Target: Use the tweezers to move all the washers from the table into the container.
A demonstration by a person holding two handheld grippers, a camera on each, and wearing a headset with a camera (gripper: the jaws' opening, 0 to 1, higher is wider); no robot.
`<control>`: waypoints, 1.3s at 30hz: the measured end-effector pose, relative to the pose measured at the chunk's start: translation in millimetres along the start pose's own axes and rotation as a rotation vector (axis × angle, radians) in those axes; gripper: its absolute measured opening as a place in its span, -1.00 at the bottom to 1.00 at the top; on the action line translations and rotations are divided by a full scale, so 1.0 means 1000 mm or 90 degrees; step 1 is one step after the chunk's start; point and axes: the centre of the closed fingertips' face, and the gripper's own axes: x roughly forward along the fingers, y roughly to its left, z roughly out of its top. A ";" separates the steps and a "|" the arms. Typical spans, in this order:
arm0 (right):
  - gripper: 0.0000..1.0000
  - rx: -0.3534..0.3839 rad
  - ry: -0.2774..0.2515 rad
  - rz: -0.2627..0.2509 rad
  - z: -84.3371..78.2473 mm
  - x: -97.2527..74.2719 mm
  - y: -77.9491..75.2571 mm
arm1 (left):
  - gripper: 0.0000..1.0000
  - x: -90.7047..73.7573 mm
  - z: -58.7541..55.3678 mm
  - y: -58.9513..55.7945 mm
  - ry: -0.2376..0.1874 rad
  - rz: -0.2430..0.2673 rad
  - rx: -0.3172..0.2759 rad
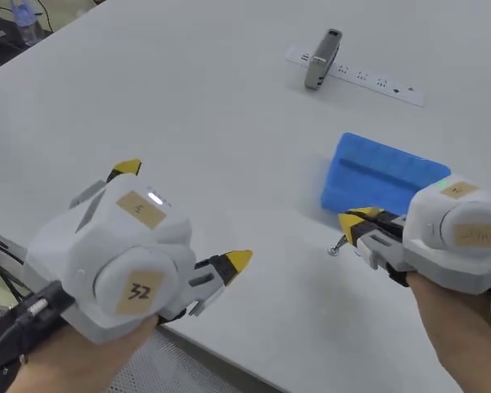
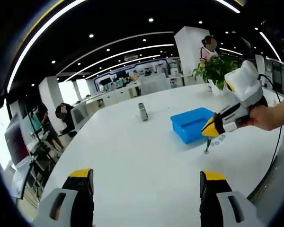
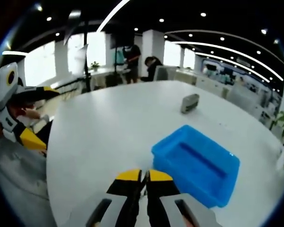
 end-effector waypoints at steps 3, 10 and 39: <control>-1.00 0.009 0.004 -0.003 -0.001 0.001 -0.003 | 0.91 0.000 -0.001 0.001 0.002 0.001 -0.001; -1.00 0.029 0.020 0.008 -0.001 -0.001 -0.002 | 0.92 0.000 -0.003 -0.001 0.008 -0.001 0.010; -1.00 0.076 -0.052 0.011 0.058 -0.027 -0.023 | 0.91 0.000 -0.003 -0.001 0.008 0.000 0.015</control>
